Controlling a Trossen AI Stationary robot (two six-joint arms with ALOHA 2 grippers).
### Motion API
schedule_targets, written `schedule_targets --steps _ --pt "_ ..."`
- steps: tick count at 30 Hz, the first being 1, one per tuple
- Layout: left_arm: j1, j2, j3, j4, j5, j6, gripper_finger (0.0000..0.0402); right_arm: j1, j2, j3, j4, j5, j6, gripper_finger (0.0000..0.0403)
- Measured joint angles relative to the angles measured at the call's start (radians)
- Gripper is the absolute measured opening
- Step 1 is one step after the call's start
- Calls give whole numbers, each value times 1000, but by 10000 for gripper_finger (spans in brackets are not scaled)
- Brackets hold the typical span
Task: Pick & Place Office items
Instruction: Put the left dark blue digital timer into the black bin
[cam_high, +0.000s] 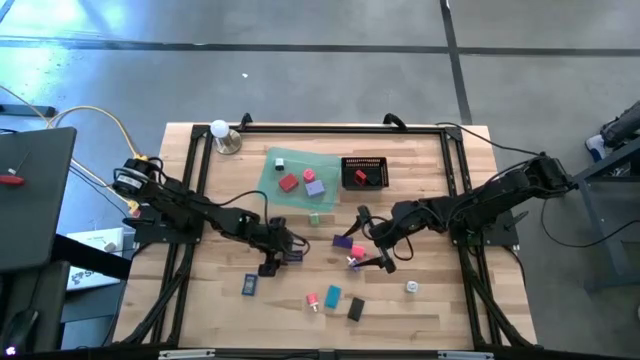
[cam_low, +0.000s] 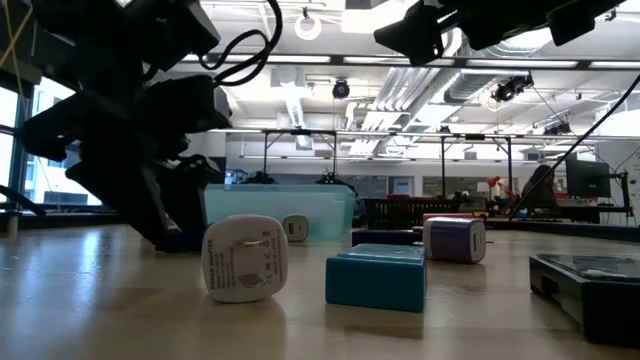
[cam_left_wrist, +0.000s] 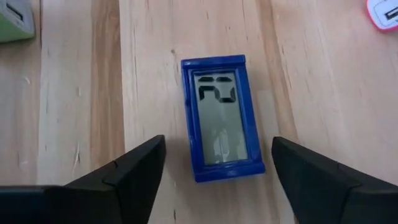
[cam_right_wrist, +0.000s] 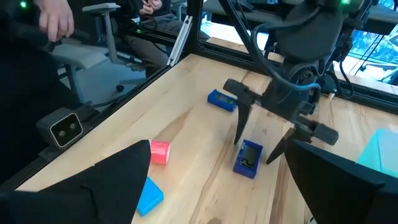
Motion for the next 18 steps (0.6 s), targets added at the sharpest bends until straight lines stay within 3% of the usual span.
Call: schedule_targets --steps 8,18 --pt "61 49 2 24 131 2 236 0 0 0 27 0 0 362" --pt "55 52 1 19 138 16 216 0 0 0 26 3 0 362"
